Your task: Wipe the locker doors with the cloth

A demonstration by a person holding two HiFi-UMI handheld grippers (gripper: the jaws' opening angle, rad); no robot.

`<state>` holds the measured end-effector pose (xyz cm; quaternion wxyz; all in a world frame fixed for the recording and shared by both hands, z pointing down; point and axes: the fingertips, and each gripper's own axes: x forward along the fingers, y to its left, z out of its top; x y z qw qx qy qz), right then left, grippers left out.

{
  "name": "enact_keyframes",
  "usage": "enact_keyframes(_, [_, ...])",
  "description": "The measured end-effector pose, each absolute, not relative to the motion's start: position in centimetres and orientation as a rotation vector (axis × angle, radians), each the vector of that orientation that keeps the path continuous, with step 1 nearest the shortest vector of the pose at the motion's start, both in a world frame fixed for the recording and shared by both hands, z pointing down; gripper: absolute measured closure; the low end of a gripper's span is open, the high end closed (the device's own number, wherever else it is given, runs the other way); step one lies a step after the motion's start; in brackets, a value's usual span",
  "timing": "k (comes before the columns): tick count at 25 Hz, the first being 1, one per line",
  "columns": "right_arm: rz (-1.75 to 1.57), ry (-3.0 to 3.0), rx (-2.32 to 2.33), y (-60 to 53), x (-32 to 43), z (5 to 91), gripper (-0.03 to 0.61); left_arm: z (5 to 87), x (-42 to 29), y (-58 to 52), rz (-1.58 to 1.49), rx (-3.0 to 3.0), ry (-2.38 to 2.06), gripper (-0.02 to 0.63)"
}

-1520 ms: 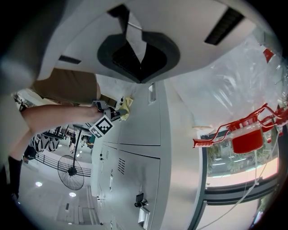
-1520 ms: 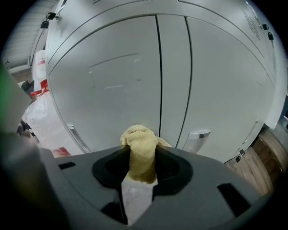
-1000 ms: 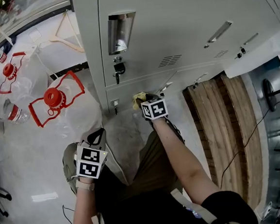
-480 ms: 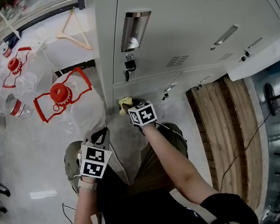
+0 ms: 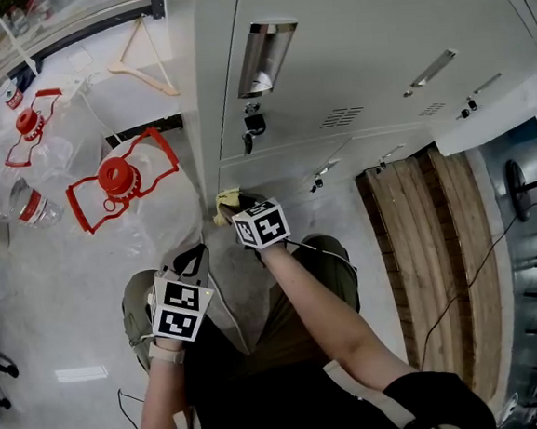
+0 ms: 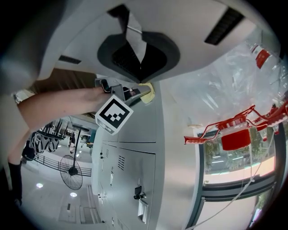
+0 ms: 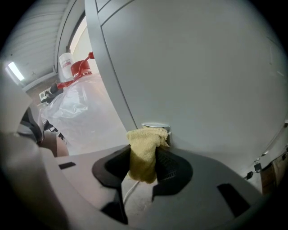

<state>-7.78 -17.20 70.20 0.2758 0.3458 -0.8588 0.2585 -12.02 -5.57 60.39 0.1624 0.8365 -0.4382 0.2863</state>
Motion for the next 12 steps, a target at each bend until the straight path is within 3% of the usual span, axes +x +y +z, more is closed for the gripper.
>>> enact_keyframes(12, [0.753, -2.316, 0.930, -15.9, -8.1, 69.9, 0.433, 60.7, -12.2, -5.5, 0.855, 2.383, -1.251, 0.606])
